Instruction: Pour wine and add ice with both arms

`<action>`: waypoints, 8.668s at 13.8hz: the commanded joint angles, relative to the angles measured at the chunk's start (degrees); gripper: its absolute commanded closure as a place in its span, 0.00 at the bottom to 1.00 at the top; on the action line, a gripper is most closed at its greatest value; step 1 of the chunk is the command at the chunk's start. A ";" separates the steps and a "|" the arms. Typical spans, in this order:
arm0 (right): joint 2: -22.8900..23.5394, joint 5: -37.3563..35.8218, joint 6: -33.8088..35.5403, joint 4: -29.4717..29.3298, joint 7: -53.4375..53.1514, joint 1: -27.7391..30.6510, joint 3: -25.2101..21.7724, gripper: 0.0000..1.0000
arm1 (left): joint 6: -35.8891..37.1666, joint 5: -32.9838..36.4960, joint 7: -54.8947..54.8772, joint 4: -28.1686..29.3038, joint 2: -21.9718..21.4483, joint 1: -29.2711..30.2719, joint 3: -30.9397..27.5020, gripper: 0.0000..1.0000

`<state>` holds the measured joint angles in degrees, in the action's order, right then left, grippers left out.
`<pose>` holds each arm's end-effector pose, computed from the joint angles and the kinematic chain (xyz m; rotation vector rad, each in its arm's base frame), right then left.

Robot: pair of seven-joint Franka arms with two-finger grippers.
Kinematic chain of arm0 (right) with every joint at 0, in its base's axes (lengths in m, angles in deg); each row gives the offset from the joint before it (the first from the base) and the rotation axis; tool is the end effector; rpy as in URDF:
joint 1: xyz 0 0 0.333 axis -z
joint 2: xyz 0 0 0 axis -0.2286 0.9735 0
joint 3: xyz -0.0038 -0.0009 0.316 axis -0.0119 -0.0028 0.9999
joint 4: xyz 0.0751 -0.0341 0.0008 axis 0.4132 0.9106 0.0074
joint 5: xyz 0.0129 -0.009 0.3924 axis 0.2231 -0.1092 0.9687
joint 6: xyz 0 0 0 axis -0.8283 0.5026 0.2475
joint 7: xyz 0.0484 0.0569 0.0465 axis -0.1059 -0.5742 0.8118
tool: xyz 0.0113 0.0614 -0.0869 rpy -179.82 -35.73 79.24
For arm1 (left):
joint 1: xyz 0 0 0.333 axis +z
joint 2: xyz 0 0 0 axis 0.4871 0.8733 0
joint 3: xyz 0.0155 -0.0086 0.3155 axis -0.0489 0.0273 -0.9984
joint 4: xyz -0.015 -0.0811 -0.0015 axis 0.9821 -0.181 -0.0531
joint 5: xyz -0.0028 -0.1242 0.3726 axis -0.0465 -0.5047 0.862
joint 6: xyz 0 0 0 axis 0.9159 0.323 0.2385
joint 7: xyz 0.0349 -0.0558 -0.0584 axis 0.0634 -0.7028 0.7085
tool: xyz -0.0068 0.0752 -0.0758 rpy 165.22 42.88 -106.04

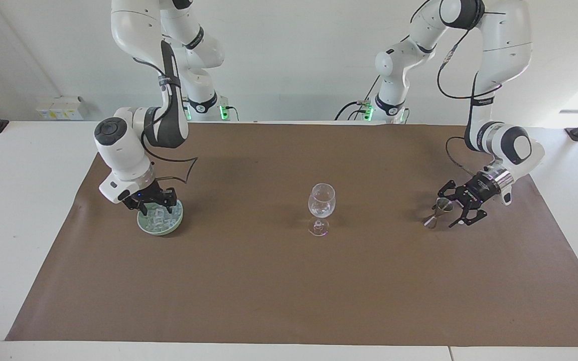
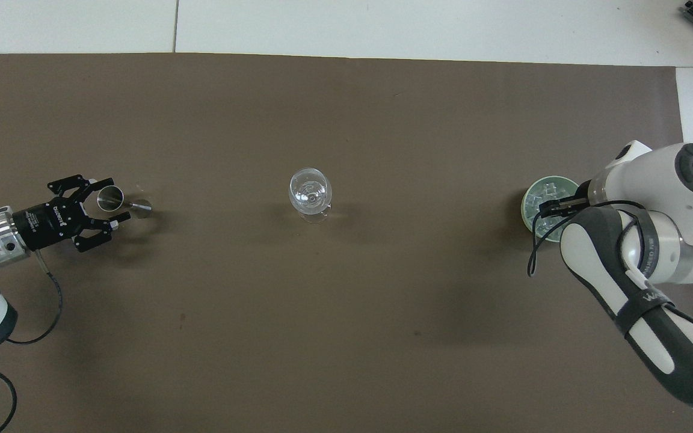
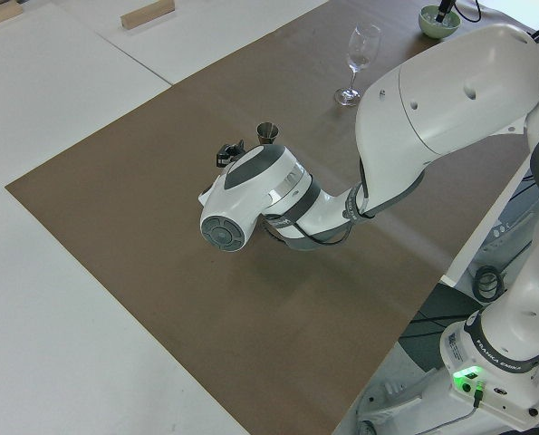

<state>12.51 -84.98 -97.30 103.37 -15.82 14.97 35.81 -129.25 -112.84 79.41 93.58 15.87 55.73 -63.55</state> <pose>0.5818 -0.0365 0.3366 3.1041 0.1788 0.0372 0.5404 0.1193 0.2528 1.0466 1.7559 -0.7499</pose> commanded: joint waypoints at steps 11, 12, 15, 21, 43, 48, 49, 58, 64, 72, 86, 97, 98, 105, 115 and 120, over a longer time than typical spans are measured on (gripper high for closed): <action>-2.84 -1.01 -0.34 1.05 2.07 0.88 0.67 1.00 | 9.18 28.65 1.94 -14.22 -0.45 5.50 -1.52 0.00; -3.46 -1.01 -0.34 0.97 1.98 0.88 0.67 1.00 | 9.28 31.11 1.85 -15.19 -1.49 5.41 -1.52 0.00; -4.60 -0.84 -0.25 0.62 2.07 0.88 0.67 1.00 | 8.84 36.74 1.67 -17.13 -5.18 4.62 -1.52 0.00; -8.38 -0.13 0.19 0.09 2.16 0.80 0.67 1.00 | 8.58 46.06 0.10 -21.27 -10.37 2.17 -0.82 0.00; -12.34 1.27 32.78 -27.06 -8.39 -0.44 5.85 1.00 | 14.46 74.01 -39.54 -18.19 -26.82 -10.40 -0.73 0.00; -11.46 1.27 34.02 -28.04 -8.39 -0.52 5.94 1.00 | 17.10 75.87 -41.22 -18.81 -27.17 -16.46 -0.73 0.00; -11.46 1.36 33.94 -28.04 -8.39 -0.61 5.94 1.00 | 17.19 75.87 -41.22 -19.16 -27.17 -17.26 -0.65 0.00; -11.46 1.80 31.84 -27.51 -19.35 -8.95 6.38 1.00 | 26.50 76.65 -40.69 -27.24 -27.08 -22.63 -1.17 0.00; -10.85 8.65 22.35 -24.44 -33.60 -18.35 6.38 1.00 | 26.60 77.36 -40.34 -26.10 -28.92 -22.63 0.41 0.00; -6.37 15.51 9.07 -23.64 -43.28 -25.57 6.47 1.00 | 26.33 76.84 -40.43 -25.13 -29.72 -22.28 2.61 0.00; 3.92 17.18 -4.82 -23.64 -48.37 -31.11 6.47 1.00 | 26.86 78.68 -40.34 -30.94 -23.03 -22.36 1.64 0.00; 3.74 17.18 -4.47 -23.20 -49.00 -31.20 6.47 0.00 | 27.04 78.59 -40.34 -28.74 -23.04 -26.21 -2.91 0.00; 3.74 17.18 -4.47 -23.29 -49.00 -31.20 6.47 0.00 | 26.95 78.59 -40.34 -28.74 -22.51 -27.80 -4.67 0.00; 3.40 17.09 -3.86 -23.29 -49.26 -30.94 6.47 0.00 | 26.33 78.59 -40.43 -29.70 -20.22 -28.16 -4.78 0.00; -15.22 14.82 17.13 -11.26 -36.09 -15.92 6.12 0.00 | 26.16 78.59 -40.25 -29.09 -23.39 -28.07 -3.90 0.00; -18.32 6.65 26.37 -12.74 -30.81 -12.74 5.86 0.00 | 26.07 78.68 -40.43 -29.01 -24.09 -28.25 -2.84 0.00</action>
<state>-4.55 -75.89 -72.28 90.16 -48.66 1.30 41.16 -103.02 -35.39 39.07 64.01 -7.21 28.53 -66.12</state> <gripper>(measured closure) 0.000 0.000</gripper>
